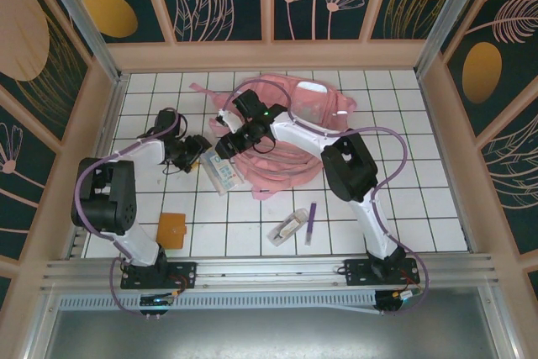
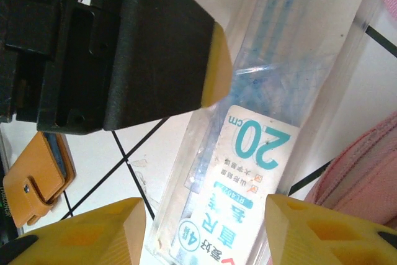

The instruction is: Pack the student bag

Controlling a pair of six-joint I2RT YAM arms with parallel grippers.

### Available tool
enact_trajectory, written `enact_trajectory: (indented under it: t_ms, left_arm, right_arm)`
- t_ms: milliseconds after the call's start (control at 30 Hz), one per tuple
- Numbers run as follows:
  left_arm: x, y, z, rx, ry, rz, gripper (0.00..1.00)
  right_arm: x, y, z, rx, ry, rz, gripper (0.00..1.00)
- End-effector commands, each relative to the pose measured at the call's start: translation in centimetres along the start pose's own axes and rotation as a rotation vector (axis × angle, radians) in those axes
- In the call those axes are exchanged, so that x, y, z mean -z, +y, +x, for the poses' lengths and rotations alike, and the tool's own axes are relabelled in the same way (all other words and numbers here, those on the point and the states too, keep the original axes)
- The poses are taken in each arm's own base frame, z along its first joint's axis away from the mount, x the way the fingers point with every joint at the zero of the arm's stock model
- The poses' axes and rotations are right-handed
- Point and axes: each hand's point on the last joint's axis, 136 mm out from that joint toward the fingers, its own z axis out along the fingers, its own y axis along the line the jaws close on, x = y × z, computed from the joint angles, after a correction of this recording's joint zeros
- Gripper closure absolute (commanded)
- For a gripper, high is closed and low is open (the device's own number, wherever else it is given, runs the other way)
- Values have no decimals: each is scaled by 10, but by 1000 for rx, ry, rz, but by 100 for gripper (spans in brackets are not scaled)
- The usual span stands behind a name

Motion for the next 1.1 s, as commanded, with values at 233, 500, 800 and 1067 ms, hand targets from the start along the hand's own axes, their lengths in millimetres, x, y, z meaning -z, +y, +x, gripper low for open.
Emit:
enact_trajectory:
  t_ms: [233, 500, 800, 1067]
  left_arm:
    - [-29, 52, 5, -36, 1, -221, 41]
    - [-45, 57, 8, -45, 24, -220, 79]
    - [-22, 56, -6, -59, -35, -235, 99]
    - [-5, 99, 31, -3, 38, -315, 100]
  right_arm:
    - [1, -12, 5, 53, 25, 100, 49]
    - [-6, -1, -2, 89, 14, 72, 49]
    - [-6, 16, -12, 109, -5, 0, 48]
    - [-40, 16, -3, 135, 60, 118, 38]
